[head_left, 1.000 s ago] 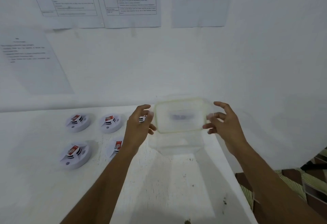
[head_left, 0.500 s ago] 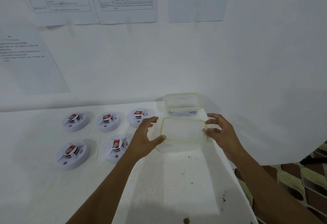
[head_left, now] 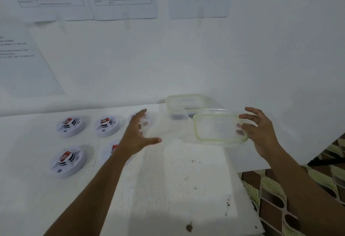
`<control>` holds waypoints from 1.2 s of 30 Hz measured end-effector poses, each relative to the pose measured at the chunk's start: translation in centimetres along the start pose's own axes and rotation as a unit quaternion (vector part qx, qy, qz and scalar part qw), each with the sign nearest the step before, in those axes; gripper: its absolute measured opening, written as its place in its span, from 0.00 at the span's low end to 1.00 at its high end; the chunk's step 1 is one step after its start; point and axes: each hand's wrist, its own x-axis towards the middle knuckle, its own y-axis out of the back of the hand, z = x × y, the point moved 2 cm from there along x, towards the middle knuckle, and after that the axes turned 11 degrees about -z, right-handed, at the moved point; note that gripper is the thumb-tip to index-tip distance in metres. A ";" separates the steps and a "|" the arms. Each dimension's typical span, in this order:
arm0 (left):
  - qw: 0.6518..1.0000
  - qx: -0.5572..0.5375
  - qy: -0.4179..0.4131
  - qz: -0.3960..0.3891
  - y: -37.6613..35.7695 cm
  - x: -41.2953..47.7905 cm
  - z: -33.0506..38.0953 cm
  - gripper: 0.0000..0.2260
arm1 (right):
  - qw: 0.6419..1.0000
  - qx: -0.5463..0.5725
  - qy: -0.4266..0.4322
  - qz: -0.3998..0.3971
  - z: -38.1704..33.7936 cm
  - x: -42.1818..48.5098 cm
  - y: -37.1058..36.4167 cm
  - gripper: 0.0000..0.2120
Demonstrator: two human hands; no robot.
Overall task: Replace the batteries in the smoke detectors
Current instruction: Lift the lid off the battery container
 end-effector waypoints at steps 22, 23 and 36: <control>0.997 0.026 0.029 -0.073 -7.4 -1.6 0.1 0.54 | 0.979 -0.153 -0.038 -0.130 4.7 -1.1 -5.0 0.14; 0.997 0.018 0.031 -0.070 -7.5 -1.9 -0.3 0.53 | 0.977 -0.157 -0.040 -0.141 4.8 -1.2 -4.8 0.13; 0.998 -0.023 0.036 -0.036 -7.5 -0.4 -0.9 0.46 | 0.982 -0.154 -0.028 -0.108 5.2 0.3 -4.6 0.08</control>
